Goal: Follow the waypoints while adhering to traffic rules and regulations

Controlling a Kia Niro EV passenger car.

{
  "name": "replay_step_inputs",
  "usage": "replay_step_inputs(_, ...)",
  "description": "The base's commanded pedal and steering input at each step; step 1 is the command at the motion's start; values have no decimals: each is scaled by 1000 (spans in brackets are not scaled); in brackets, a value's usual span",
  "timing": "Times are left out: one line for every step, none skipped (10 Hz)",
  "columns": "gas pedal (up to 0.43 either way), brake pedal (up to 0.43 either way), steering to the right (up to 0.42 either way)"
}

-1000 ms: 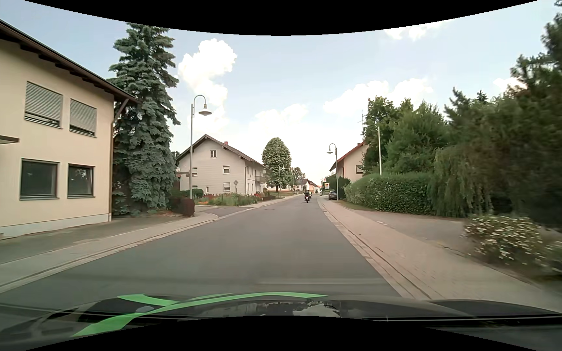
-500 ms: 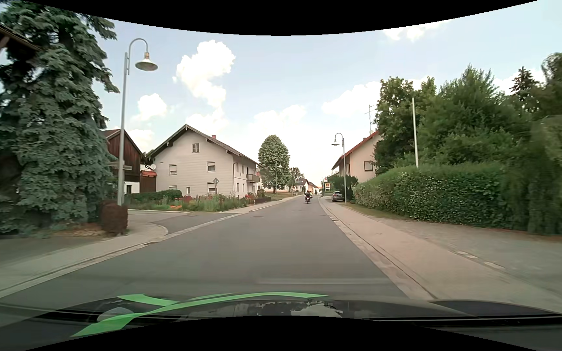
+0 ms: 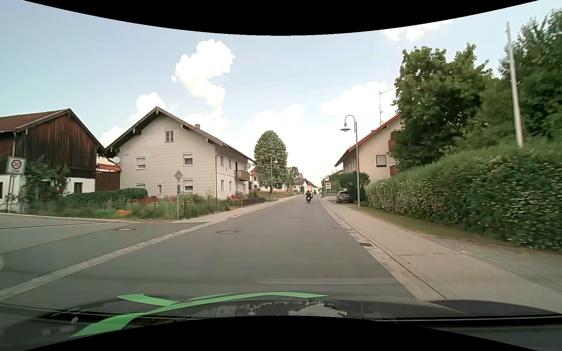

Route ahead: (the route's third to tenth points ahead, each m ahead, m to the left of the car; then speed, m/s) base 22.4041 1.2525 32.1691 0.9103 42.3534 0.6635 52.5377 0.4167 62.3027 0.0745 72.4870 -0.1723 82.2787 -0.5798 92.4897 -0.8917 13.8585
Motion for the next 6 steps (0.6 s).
replay_step_inputs(197, 0, 11)
replay_step_inputs(209, 0, 11)
replay_step_inputs(209, 0, 10)
replay_step_inputs(209, 0, 9)
replay_step_inputs(209, 0, 8)
replay_step_inputs(209, 0, 8)
